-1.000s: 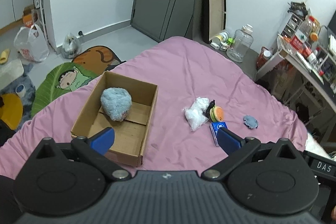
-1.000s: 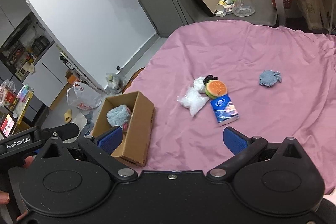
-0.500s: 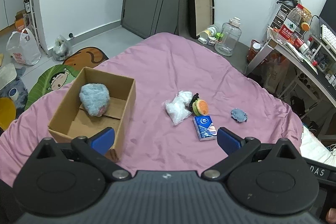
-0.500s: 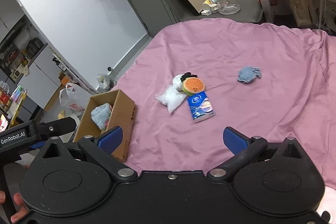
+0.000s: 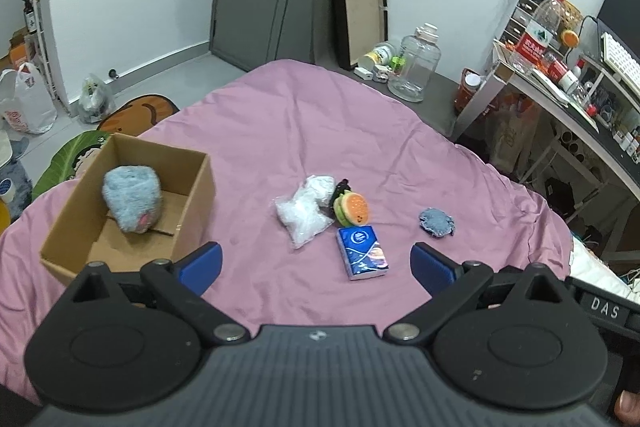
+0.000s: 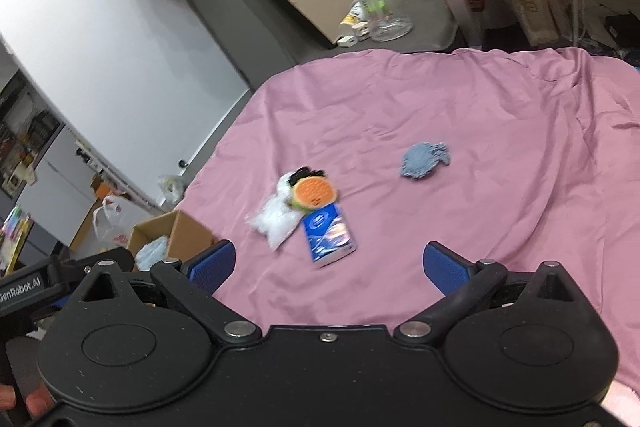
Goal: Organize soft objects
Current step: 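Reach the right tool to the blue denim plush and grasp it, then grasp the blue tissue pack with the left tool while the right tool carries the denim plush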
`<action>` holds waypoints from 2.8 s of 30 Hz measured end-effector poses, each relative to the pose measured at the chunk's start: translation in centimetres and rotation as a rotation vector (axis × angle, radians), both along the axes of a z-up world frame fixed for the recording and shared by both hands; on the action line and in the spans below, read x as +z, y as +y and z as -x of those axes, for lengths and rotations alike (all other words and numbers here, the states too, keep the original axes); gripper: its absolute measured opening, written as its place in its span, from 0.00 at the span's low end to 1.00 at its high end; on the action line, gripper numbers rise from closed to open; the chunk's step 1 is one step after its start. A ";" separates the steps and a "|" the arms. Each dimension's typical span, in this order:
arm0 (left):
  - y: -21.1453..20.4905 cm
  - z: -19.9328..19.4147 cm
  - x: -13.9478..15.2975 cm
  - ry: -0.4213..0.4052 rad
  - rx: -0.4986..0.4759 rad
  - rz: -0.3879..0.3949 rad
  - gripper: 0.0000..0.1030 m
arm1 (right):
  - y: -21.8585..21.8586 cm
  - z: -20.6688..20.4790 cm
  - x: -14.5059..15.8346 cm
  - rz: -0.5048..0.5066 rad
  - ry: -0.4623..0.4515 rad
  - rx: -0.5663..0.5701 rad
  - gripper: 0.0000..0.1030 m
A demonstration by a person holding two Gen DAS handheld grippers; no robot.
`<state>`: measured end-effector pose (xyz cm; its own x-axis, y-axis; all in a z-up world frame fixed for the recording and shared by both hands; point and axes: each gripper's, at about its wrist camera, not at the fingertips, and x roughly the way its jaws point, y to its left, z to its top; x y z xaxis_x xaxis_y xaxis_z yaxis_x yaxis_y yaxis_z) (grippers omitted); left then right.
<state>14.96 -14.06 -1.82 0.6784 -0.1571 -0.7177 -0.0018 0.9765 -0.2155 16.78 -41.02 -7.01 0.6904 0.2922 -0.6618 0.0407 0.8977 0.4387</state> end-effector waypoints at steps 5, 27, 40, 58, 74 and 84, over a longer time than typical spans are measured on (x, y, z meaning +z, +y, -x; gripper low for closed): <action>-2.0 -1.4 -1.2 0.002 -0.028 0.007 0.97 | -1.2 -1.5 -1.1 0.024 0.004 -0.033 0.93; -7.4 -9.8 -10.0 0.153 -0.072 0.011 0.79 | -4.8 -10.3 -7.7 -0.011 0.082 -0.088 0.67; -9.4 -13.9 -15.7 0.249 -0.081 0.011 0.76 | -5.7 -14.7 -12.4 -0.077 0.134 -0.165 0.55; -7.9 -14.4 -16.7 0.277 -0.033 0.027 0.48 | -4.9 -16.6 -14.0 -0.127 0.139 -0.129 0.11; -4.2 -10.0 -10.5 0.236 -0.014 0.050 0.48 | -1.0 -11.1 -6.9 -0.112 0.092 -0.085 0.10; -1.3 -6.1 -6.9 0.199 -0.020 0.060 0.48 | 1.7 -7.1 -2.9 -0.095 0.055 -0.062 0.10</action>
<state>21.02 -15.33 -8.75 0.5202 -0.2154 -0.8264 -0.0309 0.9623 -0.2703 23.88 -39.33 -9.95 0.6725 0.3132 -0.6706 0.1210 0.8473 0.5171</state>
